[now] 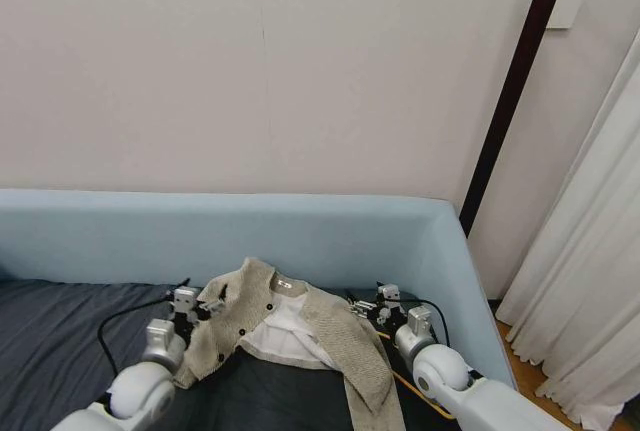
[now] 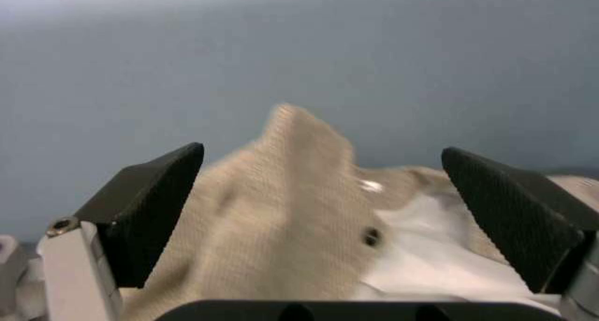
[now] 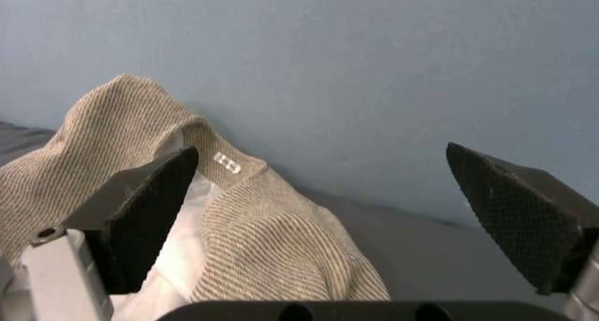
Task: Pick up the clothes from the sofa and hang them on the clothes hanger.
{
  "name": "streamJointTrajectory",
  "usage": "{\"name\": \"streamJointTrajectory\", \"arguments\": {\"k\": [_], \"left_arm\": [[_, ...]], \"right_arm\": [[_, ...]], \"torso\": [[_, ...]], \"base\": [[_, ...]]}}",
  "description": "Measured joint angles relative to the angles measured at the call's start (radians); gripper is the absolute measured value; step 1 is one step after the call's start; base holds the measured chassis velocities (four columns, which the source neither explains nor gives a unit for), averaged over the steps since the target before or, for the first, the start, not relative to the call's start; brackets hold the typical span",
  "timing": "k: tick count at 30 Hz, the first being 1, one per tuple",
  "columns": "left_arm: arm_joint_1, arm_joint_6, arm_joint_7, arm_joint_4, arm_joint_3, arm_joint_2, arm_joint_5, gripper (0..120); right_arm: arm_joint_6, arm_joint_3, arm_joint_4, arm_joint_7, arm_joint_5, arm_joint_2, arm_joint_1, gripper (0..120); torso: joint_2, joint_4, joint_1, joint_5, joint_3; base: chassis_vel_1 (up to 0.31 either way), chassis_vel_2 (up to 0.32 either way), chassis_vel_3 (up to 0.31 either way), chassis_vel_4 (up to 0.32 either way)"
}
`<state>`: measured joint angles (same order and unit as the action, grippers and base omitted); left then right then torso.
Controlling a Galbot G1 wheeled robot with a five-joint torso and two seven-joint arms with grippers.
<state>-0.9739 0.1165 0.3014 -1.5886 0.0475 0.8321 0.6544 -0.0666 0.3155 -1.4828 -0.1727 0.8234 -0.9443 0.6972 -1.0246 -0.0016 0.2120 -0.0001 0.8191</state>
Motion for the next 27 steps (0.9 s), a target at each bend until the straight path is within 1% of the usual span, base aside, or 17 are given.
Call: {"name": "streamJointTrajectory", "arguments": {"k": [2,3,5,6,7,9,10,11,12,14,17,18,21,23,24,27], "left_arm": [[0.050,-0.014,0.032,0.036,0.091,0.041,0.002,100],[0.062,-0.016,0.038,0.050,0.110,0.049,-0.001,100],[0.115,-0.017,0.061,0.131,0.184,0.093,-0.032,100],[0.115,-0.017,0.061,0.131,0.184,0.093,-0.032,100],[0.138,-0.017,0.070,0.171,0.210,0.115,-0.046,100],[0.177,-0.018,0.099,0.251,0.245,0.172,-0.080,100],[0.194,-0.020,0.118,0.300,0.254,0.211,-0.105,100],[0.209,-0.018,0.140,0.352,0.255,0.256,-0.131,100],[0.209,-0.018,0.140,0.352,0.255,0.256,-0.131,100],[0.227,-0.013,0.184,0.433,0.247,0.346,-0.168,100],[0.237,-0.010,0.245,0.516,0.197,0.441,-0.231,100],[0.237,-0.010,0.245,0.516,0.197,0.441,-0.231,100],[0.251,0.001,0.296,0.596,0.137,0.501,-0.324,100],[0.260,-0.002,0.321,0.635,0.101,0.530,-0.363,100],[0.260,-0.002,0.321,0.635,0.101,0.530,-0.363,100],[0.274,-0.008,0.327,0.689,0.053,0.554,-0.381,100]], "right_arm": [[0.000,-0.014,-0.020,-0.003,0.000,0.019,0.020,100],[0.000,-0.016,-0.023,-0.003,0.001,0.023,0.022,100],[0.000,-0.023,-0.035,-0.005,0.006,0.029,0.031,100],[0.000,-0.023,-0.035,-0.005,0.006,0.029,0.031,100],[0.000,-0.027,-0.043,-0.007,0.007,0.032,0.038,100],[0.000,-0.038,-0.057,-0.010,0.008,0.040,0.061,100],[0.000,-0.044,-0.065,-0.010,0.007,0.044,0.071,100],[0.000,-0.050,-0.069,-0.010,0.007,0.049,0.082,100],[0.000,-0.050,-0.069,-0.010,0.007,0.049,0.082,100],[0.001,-0.059,-0.078,-0.010,0.007,0.058,0.098,100],[0.002,-0.067,-0.085,-0.009,0.013,0.066,0.108,100],[0.002,-0.067,-0.085,-0.009,0.013,0.066,0.108,100],[0.003,-0.068,-0.093,-0.006,0.017,0.076,0.113,100],[0.004,-0.070,-0.103,-0.005,0.022,0.085,0.119,100],[0.004,-0.070,-0.103,-0.005,0.022,0.085,0.119,100],[0.005,-0.066,-0.116,-0.002,0.031,0.092,0.117,100]], "torso": [[0.000,-0.0003,0.000,0.0003,0.000],[0.000,-0.0004,0.000,0.0003,0.000],[0.000,-0.0001,0.000,0.0002,0.000],[0.000,-0.0001,0.000,0.0002,0.000],[0.000,0.0005,0.000,0.0006,0.000],[0.000,0.0007,0.000,0.0006,0.000],[0.000,0.0000,0.000,0.0004,0.000],[0.000,0.0001,0.000,0.0004,0.000],[0.000,0.0001,0.000,0.0004,0.000],[0.000,-0.0004,0.000,-0.0003,0.000],[0.000,-0.0004,0.000,0.0002,0.000],[0.000,-0.0004,0.000,0.0002,0.000],[0.000,0.0003,0.000,0.0004,0.000],[0.000,0.0003,0.000,0.0003,0.000],[0.000,0.0003,0.000,0.0003,0.000],[0.000,-0.0001,0.000,0.0002,0.000]], "base": [[0.000,0.000,0.000,0.000],[0.000,0.000,0.000,0.000],[0.000,0.000,0.000,0.000],[0.000,0.000,0.000,0.000],[0.000,0.000,0.000,0.000],[0.000,0.000,0.000,0.000],[0.000,0.000,0.000,0.000],[0.000,0.000,0.000,0.000],[0.000,0.000,0.000,0.000],[0.000,0.000,0.000,0.000],[0.000,0.000,0.000,0.000],[0.000,0.000,0.000,0.000],[0.000,0.000,0.000,0.000],[0.000,0.000,0.000,0.000],[0.000,0.000,0.000,0.000],[0.000,0.000,0.000,0.000]]}}
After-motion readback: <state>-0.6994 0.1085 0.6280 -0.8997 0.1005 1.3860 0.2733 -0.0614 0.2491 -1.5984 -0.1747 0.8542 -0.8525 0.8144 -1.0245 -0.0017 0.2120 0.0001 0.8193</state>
